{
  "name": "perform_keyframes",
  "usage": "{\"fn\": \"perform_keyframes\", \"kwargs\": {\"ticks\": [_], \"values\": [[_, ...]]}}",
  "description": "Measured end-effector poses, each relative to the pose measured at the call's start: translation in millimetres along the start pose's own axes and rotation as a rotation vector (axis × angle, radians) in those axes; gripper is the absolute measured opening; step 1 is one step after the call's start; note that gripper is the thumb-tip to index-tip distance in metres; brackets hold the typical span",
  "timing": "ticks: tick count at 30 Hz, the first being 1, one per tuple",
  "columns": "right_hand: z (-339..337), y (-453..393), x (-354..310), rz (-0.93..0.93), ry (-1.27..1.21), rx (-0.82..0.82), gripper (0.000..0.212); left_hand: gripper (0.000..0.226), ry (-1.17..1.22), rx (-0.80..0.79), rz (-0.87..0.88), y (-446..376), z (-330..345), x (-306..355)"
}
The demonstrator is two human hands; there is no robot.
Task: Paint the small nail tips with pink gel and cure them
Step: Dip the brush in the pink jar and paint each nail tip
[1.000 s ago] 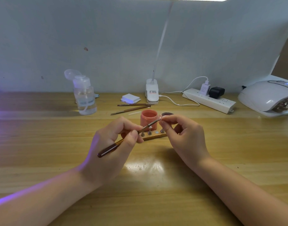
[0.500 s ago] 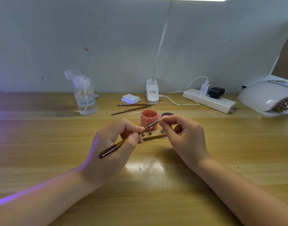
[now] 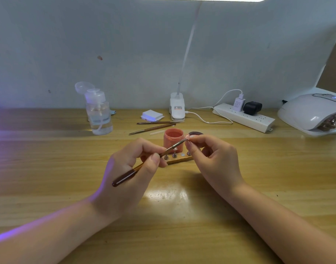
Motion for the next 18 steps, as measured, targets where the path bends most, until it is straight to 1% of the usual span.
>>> {"fn": "perform_keyframes", "kwargs": {"ticks": [6,11,18], "values": [[0.9,0.1,1.0,0.002,-0.004,-0.009,0.012,0.018,0.004,-0.016,-0.007,1.5,1.8,-3.8],[0.5,-0.3,1.3,-0.004,-0.007,-0.001,0.012,0.020,0.029,0.039,-0.004,1.1,-2.5,-3.7],[2.1,0.2,0.2,-0.019,-0.019,-0.012,0.013,0.023,0.072,0.025,-0.053,2.2,3.0,-8.5]]}}
Point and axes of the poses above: each hand's wrist, its own y-axis away from the middle knuckle, its own z-axis out of the palm, x = y × z, the point moved 10 cm from there along -y, towards the middle knuckle, and after that the axes turned 15 degrees about z, right-handed, at the moved point
